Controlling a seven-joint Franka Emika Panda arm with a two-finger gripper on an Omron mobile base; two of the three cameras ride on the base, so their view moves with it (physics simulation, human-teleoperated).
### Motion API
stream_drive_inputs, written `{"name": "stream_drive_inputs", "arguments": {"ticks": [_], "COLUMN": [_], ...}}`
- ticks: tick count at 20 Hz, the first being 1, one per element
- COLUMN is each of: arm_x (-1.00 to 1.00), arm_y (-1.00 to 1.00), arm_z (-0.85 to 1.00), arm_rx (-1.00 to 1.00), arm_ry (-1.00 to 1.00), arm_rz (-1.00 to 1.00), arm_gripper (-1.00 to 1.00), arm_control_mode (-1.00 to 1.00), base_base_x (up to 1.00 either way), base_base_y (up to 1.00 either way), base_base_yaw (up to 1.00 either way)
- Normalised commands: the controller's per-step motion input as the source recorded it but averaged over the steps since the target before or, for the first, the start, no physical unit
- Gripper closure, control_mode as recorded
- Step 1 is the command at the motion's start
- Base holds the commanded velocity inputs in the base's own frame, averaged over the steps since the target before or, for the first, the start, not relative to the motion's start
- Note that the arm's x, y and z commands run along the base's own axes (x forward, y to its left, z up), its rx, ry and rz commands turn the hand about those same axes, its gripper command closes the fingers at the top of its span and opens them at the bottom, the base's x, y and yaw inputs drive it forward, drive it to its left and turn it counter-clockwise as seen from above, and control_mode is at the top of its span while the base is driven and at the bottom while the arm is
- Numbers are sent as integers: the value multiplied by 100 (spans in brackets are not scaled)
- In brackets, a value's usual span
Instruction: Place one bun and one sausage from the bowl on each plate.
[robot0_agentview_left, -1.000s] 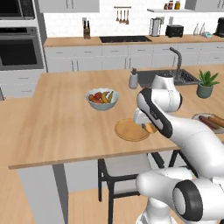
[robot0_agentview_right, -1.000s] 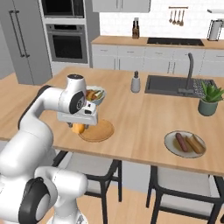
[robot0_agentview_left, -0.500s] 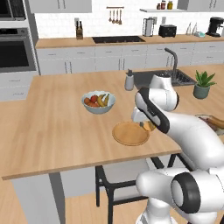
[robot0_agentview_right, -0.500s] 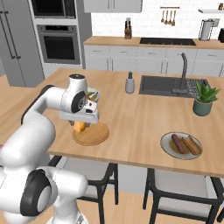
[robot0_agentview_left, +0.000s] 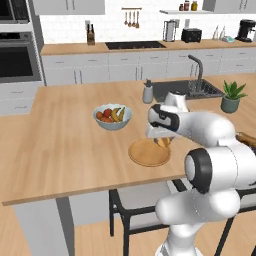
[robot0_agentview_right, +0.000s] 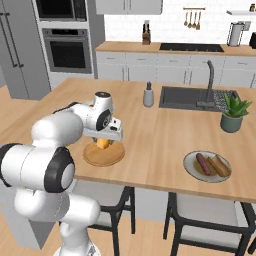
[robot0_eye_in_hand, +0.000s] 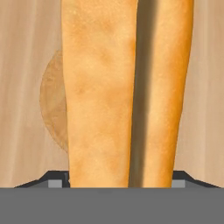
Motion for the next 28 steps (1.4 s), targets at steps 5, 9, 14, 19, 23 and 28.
{"name": "stream_drive_inputs", "arguments": {"ticks": [5, 9, 14, 19, 23, 28], "arm_x": [75, 49, 32, -18, -27, -47], "arm_y": [-2, 0, -4, -3, 0, -1], "arm_z": [-78, -53, -35, -14, -16, -2], "arm_rx": [0, 0, 1, 0, 0, 0], "arm_ry": [0, 0, 0, 0, 0, 0], "arm_rz": [0, 0, 0, 0, 0, 0], "arm_gripper": [100, 100, 100, 100, 100, 100], "arm_control_mode": [-100, -100, -100, -100, -100, -100], "base_base_x": [0, 0, 0, 0, 0, 0], "base_base_y": [0, 0, 0, 0, 0, 0], "base_base_yaw": [0, 0, 0, 0, 0, 0]}}
